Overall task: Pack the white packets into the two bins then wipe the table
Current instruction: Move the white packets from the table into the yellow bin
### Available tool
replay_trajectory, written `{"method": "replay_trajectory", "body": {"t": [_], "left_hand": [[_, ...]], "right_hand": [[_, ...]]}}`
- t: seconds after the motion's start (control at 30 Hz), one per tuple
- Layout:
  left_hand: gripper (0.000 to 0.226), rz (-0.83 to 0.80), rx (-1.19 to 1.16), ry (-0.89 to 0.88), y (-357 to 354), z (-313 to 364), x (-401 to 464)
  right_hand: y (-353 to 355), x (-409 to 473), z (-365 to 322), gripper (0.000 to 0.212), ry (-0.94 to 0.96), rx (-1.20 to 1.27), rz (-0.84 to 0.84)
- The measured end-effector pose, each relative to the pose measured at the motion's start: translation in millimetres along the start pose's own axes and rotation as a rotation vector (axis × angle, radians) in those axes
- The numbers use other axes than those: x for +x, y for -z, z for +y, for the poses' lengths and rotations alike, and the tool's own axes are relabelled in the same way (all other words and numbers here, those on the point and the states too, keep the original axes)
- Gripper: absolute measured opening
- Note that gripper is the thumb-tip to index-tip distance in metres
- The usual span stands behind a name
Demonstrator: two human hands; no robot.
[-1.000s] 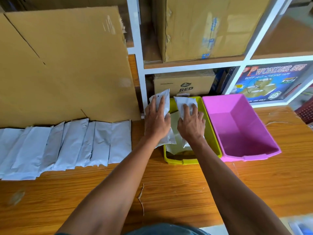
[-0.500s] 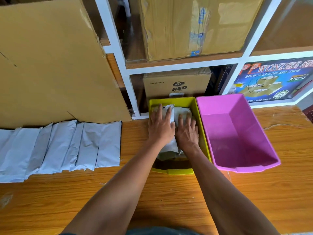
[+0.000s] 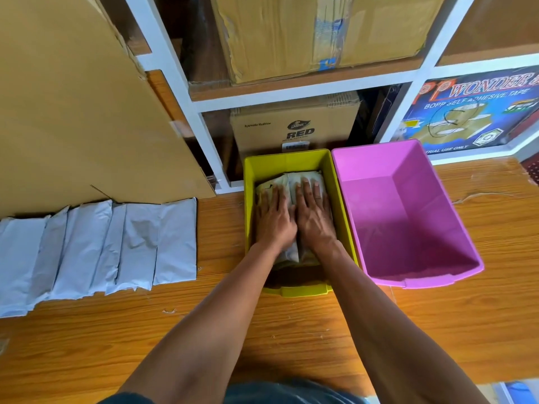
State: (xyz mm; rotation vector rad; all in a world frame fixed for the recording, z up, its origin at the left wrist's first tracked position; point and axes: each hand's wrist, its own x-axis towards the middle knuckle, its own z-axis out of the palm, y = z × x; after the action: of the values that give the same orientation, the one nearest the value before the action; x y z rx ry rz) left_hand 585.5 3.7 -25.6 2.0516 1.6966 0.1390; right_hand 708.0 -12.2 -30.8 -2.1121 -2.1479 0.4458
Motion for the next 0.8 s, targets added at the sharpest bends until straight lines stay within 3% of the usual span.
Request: {"method": "replay_trajectory", "body": {"t": [0.13,0.37,0.57,0.73,0.8], "left_hand": [[0.068,0.008,0.011,-0.017,-5,-1,-1],[0.084,0.047,0.052,-0.035,-21,-11,9],[0.064,0.025,0.069,-0.024,-22,-11,12],[0.064,0.038,0.017,-0.050,-16,-8,13],[0.069,0.091,0.014,-0.071,-14,-7,8]], "right_hand": [[-3,3,1,0.069,-0.007,0.003,0.019],[-11,6,3,0.067,-0.001,-0.026,0.077],[-16,9,4,0.068,0.002,-0.055,0.065],[-8,14,5,0.064,0.004,-0.027,-0.010],[-6,14,9,0.063,0.044,0.068,0.056]]}}
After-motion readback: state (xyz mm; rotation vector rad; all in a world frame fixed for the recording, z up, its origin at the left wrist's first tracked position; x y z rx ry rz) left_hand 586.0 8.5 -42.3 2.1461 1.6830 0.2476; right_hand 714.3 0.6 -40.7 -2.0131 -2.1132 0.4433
